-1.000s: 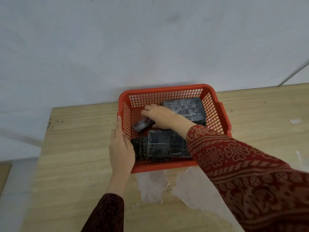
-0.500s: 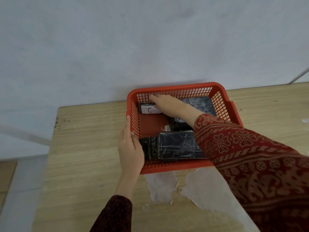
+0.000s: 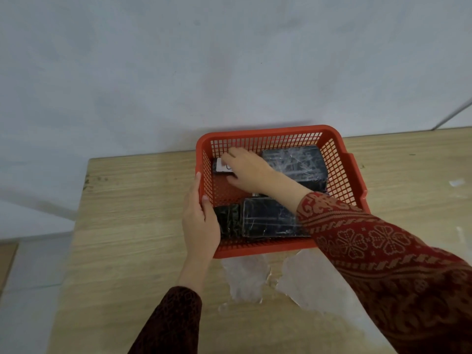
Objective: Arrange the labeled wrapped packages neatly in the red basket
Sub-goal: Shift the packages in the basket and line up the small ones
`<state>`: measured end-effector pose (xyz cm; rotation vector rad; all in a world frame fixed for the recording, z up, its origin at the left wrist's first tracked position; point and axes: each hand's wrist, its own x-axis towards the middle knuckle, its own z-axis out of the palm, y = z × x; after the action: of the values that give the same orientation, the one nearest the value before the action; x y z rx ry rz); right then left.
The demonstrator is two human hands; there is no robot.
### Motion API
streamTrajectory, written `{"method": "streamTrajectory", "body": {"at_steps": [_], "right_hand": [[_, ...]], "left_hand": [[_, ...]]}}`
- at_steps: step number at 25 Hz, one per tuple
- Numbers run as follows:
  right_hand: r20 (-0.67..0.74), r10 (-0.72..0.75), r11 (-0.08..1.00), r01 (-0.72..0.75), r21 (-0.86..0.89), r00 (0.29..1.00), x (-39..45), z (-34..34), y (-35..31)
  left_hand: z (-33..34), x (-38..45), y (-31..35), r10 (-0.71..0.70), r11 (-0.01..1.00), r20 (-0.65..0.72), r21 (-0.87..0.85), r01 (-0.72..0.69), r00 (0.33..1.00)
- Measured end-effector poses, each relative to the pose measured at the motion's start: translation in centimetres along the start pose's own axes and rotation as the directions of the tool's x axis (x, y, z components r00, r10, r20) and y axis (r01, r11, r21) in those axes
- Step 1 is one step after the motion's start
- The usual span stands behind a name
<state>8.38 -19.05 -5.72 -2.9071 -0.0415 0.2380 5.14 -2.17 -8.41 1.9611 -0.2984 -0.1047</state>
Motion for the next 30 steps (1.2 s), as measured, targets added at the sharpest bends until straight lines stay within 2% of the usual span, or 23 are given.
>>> {"method": "streamTrajectory", "body": {"at_steps": [2,4,6,10,13,18,20,25,27,30], "right_hand": [[0.218,-0.036,0.985,-0.002,0.172,0.975,-0.9,0.4,-2.1],[0.413,-0.04,0.996,0.004,0.087,0.91,-1.6,1.5,-3.9],[0.433,0.027,1.0,-0.024,-0.013,0.901,-1.6,2.5,-4.9],[0.441,0.053,0.977,-0.137,0.16,0.896,-1.8,2.1,-4.8],[0.355,0.036,0.923,-0.167,0.347,0.934,-2.3,0.5,-3.6],[0.127,0.226,0.817,-0.259,0.515,0.966,-2.9,-1.2,-0.7],[0.02,0.263,0.758,-0.219,0.615,0.965,-3.3,-1.5,-0.2],[-0.198,0.165,0.748,0.008,0.664,0.966,-4.6,-0.6,0.9],[-0.227,0.158,0.751,0.032,0.659,0.961,-5.2,0.2,1.6],[-0.233,0.115,0.821,0.039,0.569,0.966,-5.3,0.8,2.1]], "left_hand": [[0.0,0.2,-0.2,-0.006,1.0,-0.002,0.006,0.006,1.0],[0.0,0.1,-0.2,-0.003,1.0,-0.007,0.004,0.003,1.0],[0.0,0.0,-0.1,-0.002,1.0,-0.013,0.001,0.002,1.0],[0.0,0.0,0.2,0.002,1.0,-0.013,0.003,-0.002,1.0],[-0.1,0.1,0.2,0.004,1.0,-0.018,0.013,-0.004,1.0],[0.0,0.1,0.1,-0.003,1.0,-0.022,0.03,0.004,1.0],[0.0,0.2,0.2,-0.004,1.0,-0.029,0.027,0.005,1.0],[0.0,0.2,0.1,-0.006,0.999,-0.041,0.034,0.007,0.999],[0.0,0.2,0.0,-0.007,1.0,-0.042,0.03,0.008,0.999],[0.0,0.2,0.0,-0.015,0.999,-0.039,0.03,0.016,0.999]]}}
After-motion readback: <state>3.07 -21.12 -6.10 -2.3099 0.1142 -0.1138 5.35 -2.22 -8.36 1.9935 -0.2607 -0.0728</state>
